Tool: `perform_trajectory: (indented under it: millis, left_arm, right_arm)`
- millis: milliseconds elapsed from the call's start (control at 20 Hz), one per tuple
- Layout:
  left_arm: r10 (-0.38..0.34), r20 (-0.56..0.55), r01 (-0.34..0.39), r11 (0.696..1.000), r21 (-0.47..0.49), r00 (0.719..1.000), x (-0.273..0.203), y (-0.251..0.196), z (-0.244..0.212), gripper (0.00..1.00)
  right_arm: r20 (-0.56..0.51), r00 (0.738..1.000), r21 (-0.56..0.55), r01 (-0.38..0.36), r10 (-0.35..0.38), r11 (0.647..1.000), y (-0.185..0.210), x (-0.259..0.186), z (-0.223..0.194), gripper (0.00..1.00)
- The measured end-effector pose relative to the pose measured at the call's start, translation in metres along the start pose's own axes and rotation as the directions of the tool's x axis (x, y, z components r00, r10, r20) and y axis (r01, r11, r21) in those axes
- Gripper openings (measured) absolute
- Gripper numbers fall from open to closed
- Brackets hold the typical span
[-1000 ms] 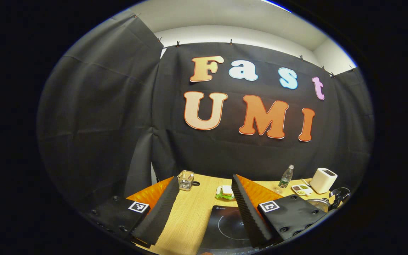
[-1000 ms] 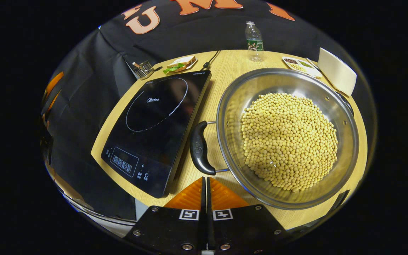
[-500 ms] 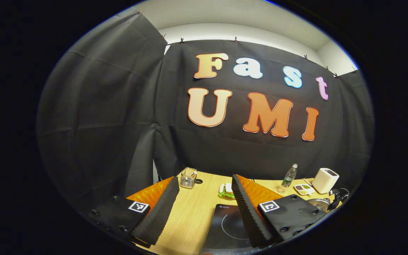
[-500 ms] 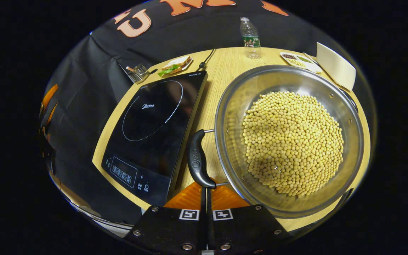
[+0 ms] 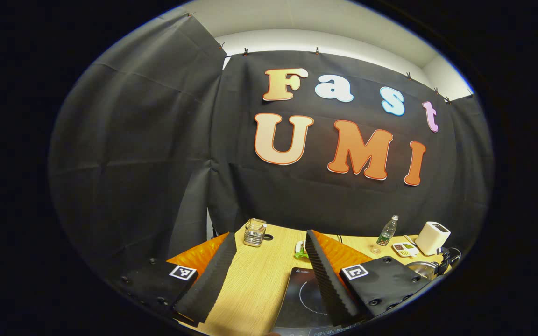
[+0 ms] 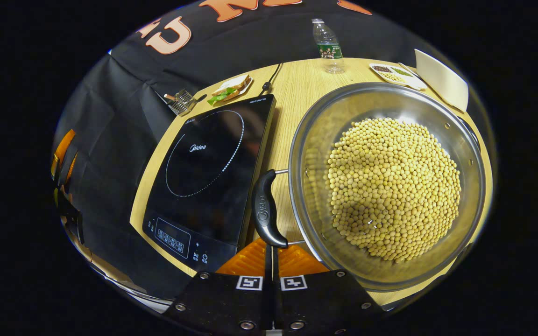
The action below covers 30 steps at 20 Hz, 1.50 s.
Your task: First push the handle of the pot to place it horizontally, then grasp the pot with both hands and set it on the induction cooktop.
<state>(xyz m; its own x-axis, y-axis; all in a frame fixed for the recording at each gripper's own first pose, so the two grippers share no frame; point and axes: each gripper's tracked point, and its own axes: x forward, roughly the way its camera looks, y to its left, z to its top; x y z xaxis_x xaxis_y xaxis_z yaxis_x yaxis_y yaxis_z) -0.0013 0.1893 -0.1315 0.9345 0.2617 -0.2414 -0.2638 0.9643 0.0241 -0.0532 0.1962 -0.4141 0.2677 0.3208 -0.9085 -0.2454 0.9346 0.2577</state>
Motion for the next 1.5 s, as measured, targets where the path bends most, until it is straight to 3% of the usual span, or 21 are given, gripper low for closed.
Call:
perform_trajectory:
  millis: [150, 1000, 1500]
  left_arm:
    - [0.004, 0.001, -0.004, 1.0, 0.0, 1.0, 0.001, 0.005, 0.0, 0.98]
    - [0.042, 0.012, -0.042, 0.999, 0.0, 0.999, 0.002, 0.033, 0.0, 0.98]
    - [0.04, -0.005, -0.04, 0.999, -0.013, 0.999, 0.009, 0.033, -0.007, 0.98]
  right_arm:
    - [0.022, 1.0, -0.021, 0.023, -0.023, 1.0, 0.0, 0.001, 0.005, 0.0]
    - [0.104, 0.995, 0.095, -0.009, -0.001, 0.995, 0.007, 0.006, 0.046, 0.0]
    - [0.125, 0.992, 0.104, -0.015, 0.002, 0.995, 0.008, 0.012, 0.06, 0.0]
